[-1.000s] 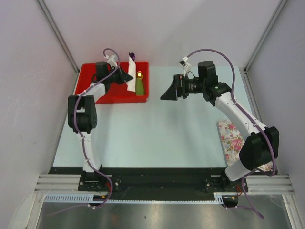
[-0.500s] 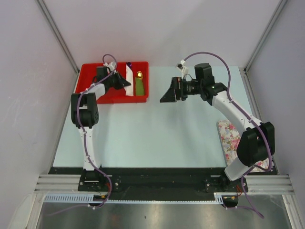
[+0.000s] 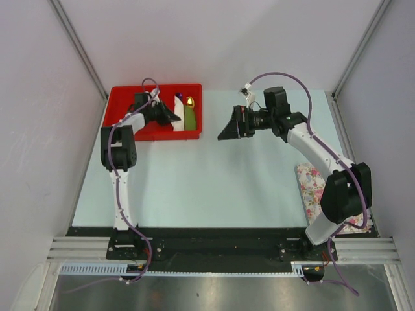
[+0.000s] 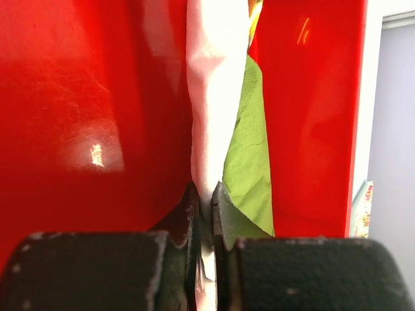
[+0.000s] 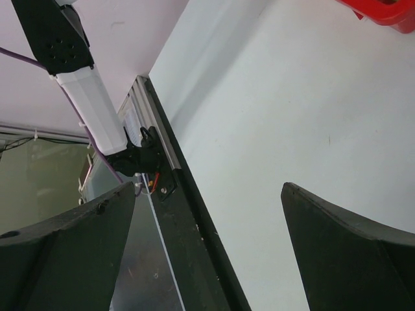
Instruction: Place the utensils on the paper napkin and roll it up
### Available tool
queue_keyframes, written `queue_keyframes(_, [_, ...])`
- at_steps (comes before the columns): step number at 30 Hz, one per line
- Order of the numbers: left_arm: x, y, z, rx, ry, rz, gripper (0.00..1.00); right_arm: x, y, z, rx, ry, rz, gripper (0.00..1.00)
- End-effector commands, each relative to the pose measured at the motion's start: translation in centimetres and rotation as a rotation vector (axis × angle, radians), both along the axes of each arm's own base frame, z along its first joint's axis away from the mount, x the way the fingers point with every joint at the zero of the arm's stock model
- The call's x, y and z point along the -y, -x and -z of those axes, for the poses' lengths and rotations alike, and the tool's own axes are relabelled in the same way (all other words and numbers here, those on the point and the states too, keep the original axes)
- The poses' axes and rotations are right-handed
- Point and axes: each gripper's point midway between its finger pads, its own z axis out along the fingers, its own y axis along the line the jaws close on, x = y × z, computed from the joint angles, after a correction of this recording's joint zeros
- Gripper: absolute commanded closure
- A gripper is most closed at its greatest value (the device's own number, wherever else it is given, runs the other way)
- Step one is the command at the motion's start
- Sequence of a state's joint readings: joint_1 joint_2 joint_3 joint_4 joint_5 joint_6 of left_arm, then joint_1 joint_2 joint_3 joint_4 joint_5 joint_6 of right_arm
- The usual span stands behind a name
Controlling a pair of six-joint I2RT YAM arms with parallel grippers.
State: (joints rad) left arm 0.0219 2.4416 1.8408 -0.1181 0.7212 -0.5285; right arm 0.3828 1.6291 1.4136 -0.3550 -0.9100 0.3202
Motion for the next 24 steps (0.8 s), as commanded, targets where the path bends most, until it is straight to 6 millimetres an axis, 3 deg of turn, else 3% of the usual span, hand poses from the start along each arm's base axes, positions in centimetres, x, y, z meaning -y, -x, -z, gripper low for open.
queue_keyframes(1, [0.1,-0.2,0.2,-0.029,0.02,0.011,0.91,0.0,-0.1,0.3,-0.012,-0.004,-0.009,0.0])
queue_keyframes(4, [-0.1,0.0,0.6,-0.054,0.004,-0.002,0.91,0.0,0.0,0.4,-0.018,-0.006,-0.008,0.0])
queue_keyframes(10, [-0.7,0.4,1.1,-0.081,-0.037,-0.017,0.76,-0.1,-0.1,0.4,-0.026,-0.011,-0.008,0.0])
queue_keyframes(18, [-2.0,0.0,-0.1,-0.065,-0.143,-0.046,0.7,-0.3,-0.1,0.2,-0.041,-0.028,-0.015,0.0])
queue_keyframes(19, [-2.2,0.1,-0.1,-0.066,-0.154,-0.052,0.67,-0.4,-0.1,0.2,-0.041,-0.029,-0.016,0.0])
queue_keyframes(20, [-2.4,0.0,-0.5,-0.054,-0.179,-0.052,0.55,-0.4,-0.1,0.2,-0.042,-0.03,-0.017,0.0])
queue_keyframes(24, [-2.7,0.0,-1.3,-0.034,-0.235,-0.05,0.45,-0.4,0.0,0.0,-0.044,-0.034,-0.022,0.0])
